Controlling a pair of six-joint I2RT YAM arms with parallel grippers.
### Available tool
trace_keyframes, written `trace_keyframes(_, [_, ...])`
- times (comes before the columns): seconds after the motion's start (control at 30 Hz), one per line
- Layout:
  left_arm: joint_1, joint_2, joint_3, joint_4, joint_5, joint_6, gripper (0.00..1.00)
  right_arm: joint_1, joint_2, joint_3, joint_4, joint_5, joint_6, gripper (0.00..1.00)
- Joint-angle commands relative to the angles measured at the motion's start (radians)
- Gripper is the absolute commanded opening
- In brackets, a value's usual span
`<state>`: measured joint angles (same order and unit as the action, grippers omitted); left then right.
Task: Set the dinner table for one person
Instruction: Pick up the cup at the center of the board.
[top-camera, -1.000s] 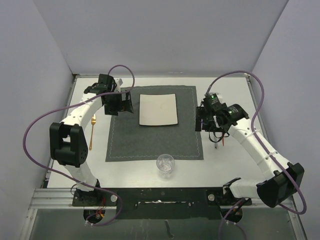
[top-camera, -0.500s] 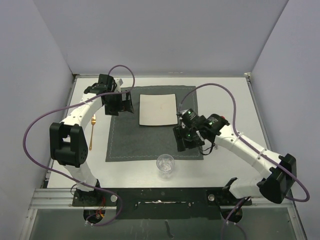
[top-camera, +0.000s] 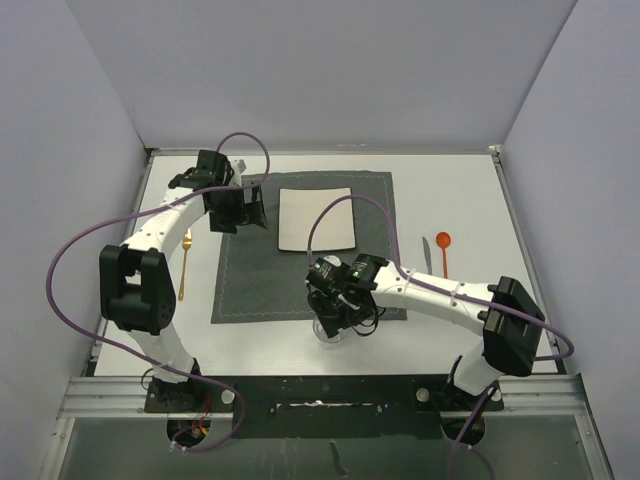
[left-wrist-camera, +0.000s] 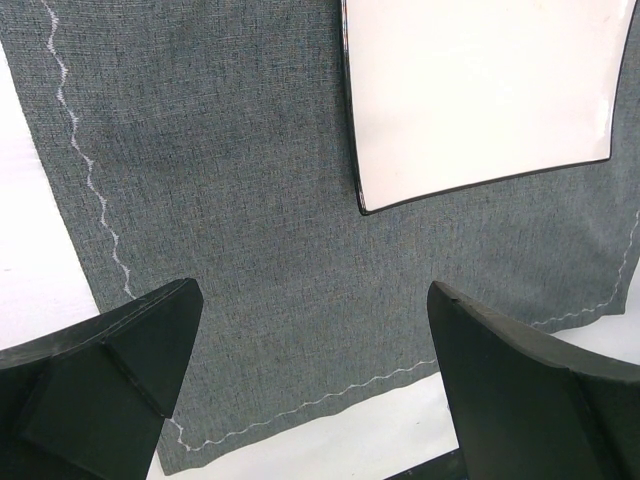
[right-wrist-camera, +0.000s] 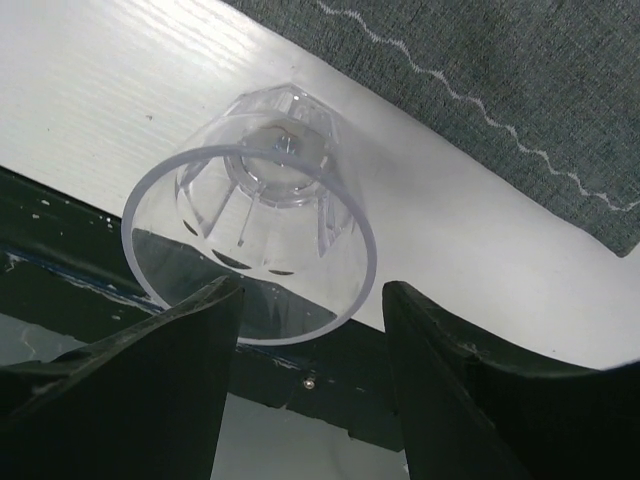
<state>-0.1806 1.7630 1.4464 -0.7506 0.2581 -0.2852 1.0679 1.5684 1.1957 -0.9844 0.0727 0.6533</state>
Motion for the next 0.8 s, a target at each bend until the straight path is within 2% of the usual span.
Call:
trace_keyframes(0.0, [0.003, -0.086, 0.0, 0.048, -0.002, -0.001, 0.98, 0.001, 0.007, 0.022, 0.051, 0.035, 0.018, 0.58])
trace_keyframes(0.13, [0.004, -0.081, 0.001, 0.048, -0.001, 0.0, 0.98, 0.001, 0.047, 0.014, 0.074, 0.028, 0.013, 0.53])
trace_keyframes(0.2, [0.005, -0.077, 0.001, 0.047, -0.002, 0.0, 0.98, 0.0, 0.066, 0.007, 0.088, 0.021, 0.01, 0.47])
trace_keyframes(0.43, [0.011, -0.077, 0.002, 0.046, -0.009, 0.001, 0.98, 0.0, 0.109, 0.002, 0.102, 0.008, 0.008, 0.42])
trace_keyframes(0.53, [0.013, -0.072, 0.001, 0.045, -0.008, 0.001, 0.98, -0.002, 0.105, 0.008, 0.093, 0.005, 0.007, 0.01])
trace_keyframes(0.77, [0.019, -0.065, 0.002, 0.046, -0.008, 0.004, 0.98, -0.029, 0.034, 0.106, -0.028, 0.051, 0.023, 0.0])
